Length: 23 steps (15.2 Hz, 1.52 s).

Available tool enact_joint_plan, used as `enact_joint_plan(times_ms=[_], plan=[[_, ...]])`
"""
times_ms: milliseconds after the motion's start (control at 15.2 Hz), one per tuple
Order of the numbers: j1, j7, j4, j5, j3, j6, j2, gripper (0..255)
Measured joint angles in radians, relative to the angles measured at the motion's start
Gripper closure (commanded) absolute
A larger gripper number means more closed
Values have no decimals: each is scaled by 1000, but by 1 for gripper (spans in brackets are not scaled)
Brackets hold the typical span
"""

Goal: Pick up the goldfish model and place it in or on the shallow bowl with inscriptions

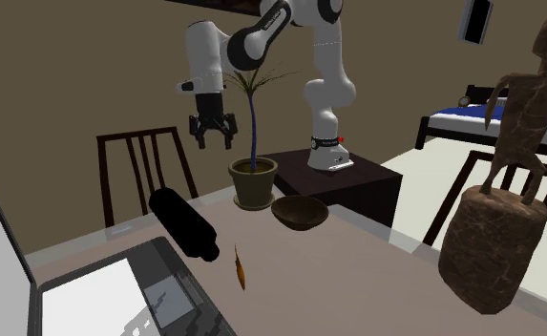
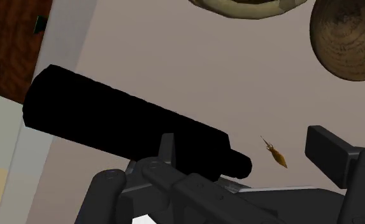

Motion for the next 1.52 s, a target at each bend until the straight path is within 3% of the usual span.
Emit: enact_joint_plan(times_ms=[726,1518], plan=[[66,-174,236,-19,83,83,351,0],[173,-332,579,-101,154,61,714,0]])
